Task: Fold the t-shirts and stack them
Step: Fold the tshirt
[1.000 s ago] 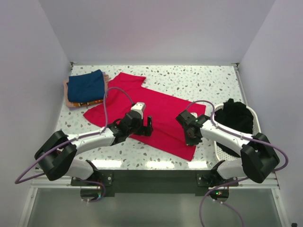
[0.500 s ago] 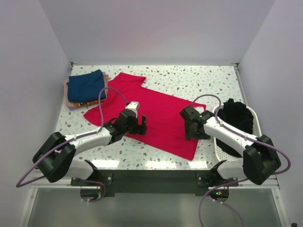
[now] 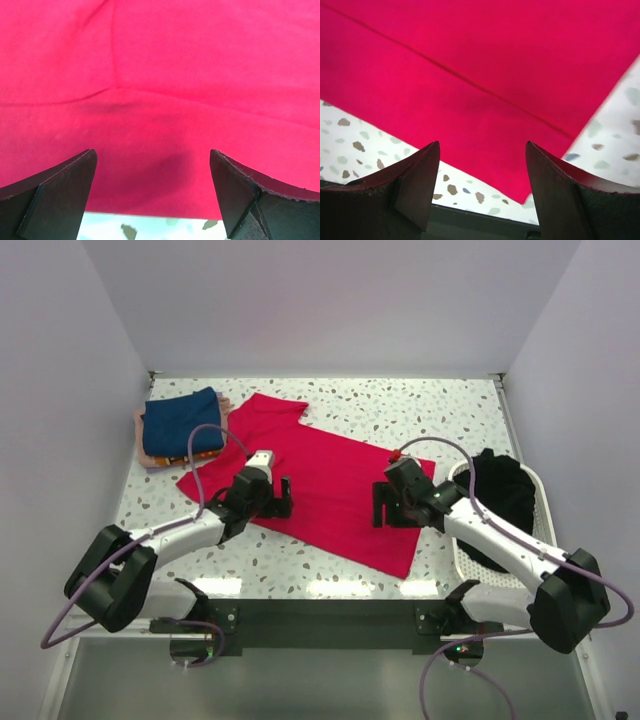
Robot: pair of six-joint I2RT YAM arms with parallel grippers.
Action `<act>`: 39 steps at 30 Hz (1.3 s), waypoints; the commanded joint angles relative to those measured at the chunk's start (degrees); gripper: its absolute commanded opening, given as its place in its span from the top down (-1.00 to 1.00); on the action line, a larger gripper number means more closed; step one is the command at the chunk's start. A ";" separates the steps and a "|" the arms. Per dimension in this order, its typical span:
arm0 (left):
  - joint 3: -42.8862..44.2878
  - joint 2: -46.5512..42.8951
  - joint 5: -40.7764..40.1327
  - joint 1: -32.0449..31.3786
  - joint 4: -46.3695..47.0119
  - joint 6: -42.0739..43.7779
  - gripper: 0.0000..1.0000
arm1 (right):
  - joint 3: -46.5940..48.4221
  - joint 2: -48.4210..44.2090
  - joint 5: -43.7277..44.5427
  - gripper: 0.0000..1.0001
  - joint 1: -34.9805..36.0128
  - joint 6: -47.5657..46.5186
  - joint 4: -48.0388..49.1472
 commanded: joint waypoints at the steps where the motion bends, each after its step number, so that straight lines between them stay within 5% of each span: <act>1: 0.55 1.22 1.11 0.30 7.11 1.36 -1.00 | -1.49 3.43 -8.40 -0.44 1.23 0.56 9.61; 14: -8.14 4.65 3.83 0.30 13.97 -4.96 -1.00 | -3.51 16.80 -4.80 -0.53 0.88 -0.14 8.92; 22: -13.86 1.14 4.98 -3.99 14.85 -11.20 -1.00 | -6.41 16.19 -4.27 -0.57 -6.58 -2.42 7.78; 39: -13.26 -11.77 2.44 -16.92 1.77 -20.09 -1.00 | -1.32 13.29 -3.31 -0.62 -11.42 -6.29 3.82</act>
